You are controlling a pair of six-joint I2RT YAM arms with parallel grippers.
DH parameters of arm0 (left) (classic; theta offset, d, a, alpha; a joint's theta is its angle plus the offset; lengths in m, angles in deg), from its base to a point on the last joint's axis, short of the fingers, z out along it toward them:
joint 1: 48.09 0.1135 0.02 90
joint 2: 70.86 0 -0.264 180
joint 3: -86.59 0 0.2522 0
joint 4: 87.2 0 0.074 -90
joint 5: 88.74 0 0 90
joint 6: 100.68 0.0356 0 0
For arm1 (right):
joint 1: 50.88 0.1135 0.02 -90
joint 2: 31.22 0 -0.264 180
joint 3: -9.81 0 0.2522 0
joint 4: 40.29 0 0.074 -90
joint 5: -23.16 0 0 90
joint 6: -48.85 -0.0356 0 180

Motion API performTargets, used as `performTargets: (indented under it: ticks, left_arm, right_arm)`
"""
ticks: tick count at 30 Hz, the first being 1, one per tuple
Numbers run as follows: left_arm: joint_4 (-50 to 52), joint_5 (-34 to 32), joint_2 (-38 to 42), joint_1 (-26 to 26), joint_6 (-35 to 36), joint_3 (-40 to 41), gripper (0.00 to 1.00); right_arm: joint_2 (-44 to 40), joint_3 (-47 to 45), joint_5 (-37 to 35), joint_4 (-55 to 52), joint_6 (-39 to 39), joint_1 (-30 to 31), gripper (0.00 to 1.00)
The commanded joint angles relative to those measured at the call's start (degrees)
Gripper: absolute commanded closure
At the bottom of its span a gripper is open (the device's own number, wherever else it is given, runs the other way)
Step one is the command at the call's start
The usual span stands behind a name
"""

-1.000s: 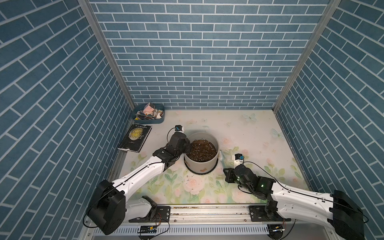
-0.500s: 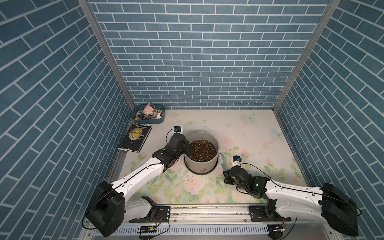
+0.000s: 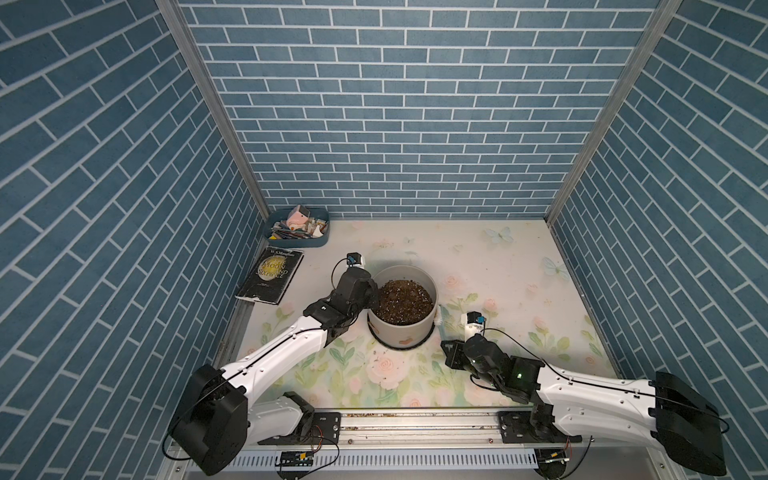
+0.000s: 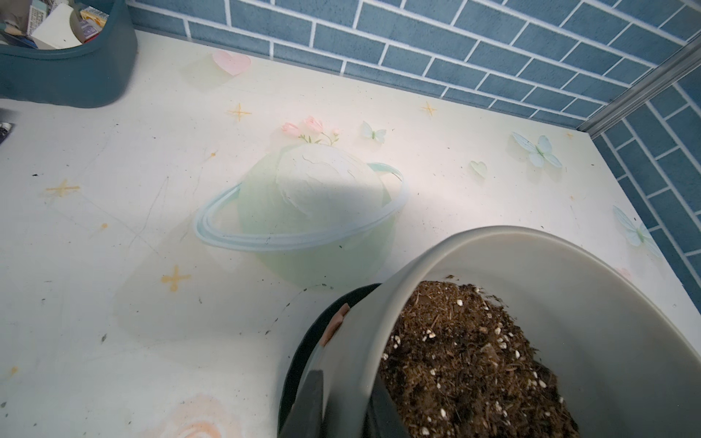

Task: Scrub the dried mud off the ceramic pot
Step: Brush off the soil from the pot.

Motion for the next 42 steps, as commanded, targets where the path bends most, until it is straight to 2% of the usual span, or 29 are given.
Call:
performTargets:
  ticks: [1, 18, 24, 29, 32, 35, 39, 40, 42]
  left_arm:
    - [1.37, 1.85, 0.89, -1.54, -1.64, 0.83, 1.0]
    - [2.46, -0.23, 0.7, -2.04, -2.0, 0.52, 1.0]
    - [2.85, -0.58, 0.91, -2.04, -1.93, 0.57, 1.0]
    - [3.22, -0.86, 1.02, -2.04, -1.91, 0.32, 1.0]
    - [3.31, -0.86, 1.09, -2.04, -1.74, 0.09, 1.0]
    - [3.43, -0.83, 0.93, -2.04, -1.73, -0.34, 1.0]
    - [3.71, -1.1, 0.49, -2.04, -1.66, -1.29, 1.0]
    - [3.74, -1.18, 0.34, -2.04, -1.65, -1.51, 0.96]
    - [3.83, -1.46, 0.04, -2.02, -1.71, -1.9, 0.79]
  right_arm:
    - [-2.87, -0.07, 1.42, 4.41, -0.11, 0.97, 1.0]
    - [-10.65, -0.58, -2.36, -4.58, -0.56, -0.3, 1.0]
    - [-16.31, -0.98, -2.51, -12.29, -0.47, -4.62, 1.0]
    - [-20.12, -1.79, 0.44, -21.42, -0.15, -11.85, 1.0]
    - [-18.63, -1.68, 1.83, -25.49, 0.68, -14.45, 1.0]
    - [-10.39, 1.21, 1.98, -32.44, 3.32, -17.28, 1.0]
    - [-1.82, 5.2, -0.81, -37.28, 6.0, -17.66, 1.0]
    - [-1.42, 6.13, -1.69, -38.12, 6.48, -17.66, 1.0]
    - [-2.3, 8.35, -2.95, -39.33, 7.7, -17.66, 1.0]
